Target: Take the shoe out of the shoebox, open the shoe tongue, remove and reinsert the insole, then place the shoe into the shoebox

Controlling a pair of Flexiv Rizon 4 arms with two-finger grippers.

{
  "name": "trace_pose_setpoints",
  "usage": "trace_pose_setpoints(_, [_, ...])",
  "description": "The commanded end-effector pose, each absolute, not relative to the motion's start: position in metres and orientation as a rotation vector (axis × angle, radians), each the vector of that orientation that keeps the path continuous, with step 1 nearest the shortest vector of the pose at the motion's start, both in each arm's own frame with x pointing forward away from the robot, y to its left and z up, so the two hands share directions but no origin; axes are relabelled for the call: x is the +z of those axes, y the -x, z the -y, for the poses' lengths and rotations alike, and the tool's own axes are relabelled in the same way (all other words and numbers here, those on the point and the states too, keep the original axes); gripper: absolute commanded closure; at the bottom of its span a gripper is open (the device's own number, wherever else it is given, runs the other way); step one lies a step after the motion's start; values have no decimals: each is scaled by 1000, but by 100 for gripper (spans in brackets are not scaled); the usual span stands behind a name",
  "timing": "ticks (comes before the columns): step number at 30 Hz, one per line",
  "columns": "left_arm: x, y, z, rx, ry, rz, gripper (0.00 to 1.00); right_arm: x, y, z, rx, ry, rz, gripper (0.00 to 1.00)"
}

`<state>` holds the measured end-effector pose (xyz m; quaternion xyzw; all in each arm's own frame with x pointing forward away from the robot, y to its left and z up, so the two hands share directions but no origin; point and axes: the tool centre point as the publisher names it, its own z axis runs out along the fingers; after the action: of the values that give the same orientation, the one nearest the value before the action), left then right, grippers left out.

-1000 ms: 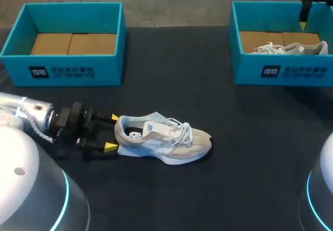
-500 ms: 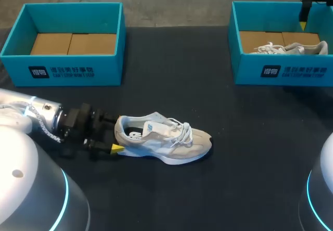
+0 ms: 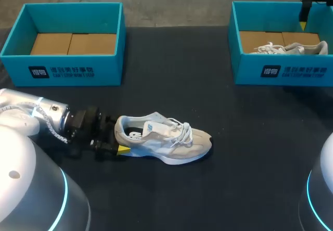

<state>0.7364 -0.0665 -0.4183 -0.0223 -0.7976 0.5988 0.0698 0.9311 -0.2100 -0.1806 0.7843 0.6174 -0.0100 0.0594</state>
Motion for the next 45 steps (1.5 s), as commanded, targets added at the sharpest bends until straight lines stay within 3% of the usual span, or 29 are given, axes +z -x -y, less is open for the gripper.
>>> trace_pose_setpoints(1, [-420,-736,73,1798,70,2397,0,-181,-931,210,-31,-2375,-1869,0])
trace_pose_setpoints(25, [-431,-732,89,1803,81,2375,0,-181,-931,210,-31,-2375,-1869,0])
trace_pose_setpoints(27, [-431,-732,89,1803,85,2376,97,-181,-931,210,-31,-2375,-1869,0])
trace_pose_setpoints(45, [-427,-732,88,1760,101,2385,100,-181,-931,210,-31,-2375,-1869,0])
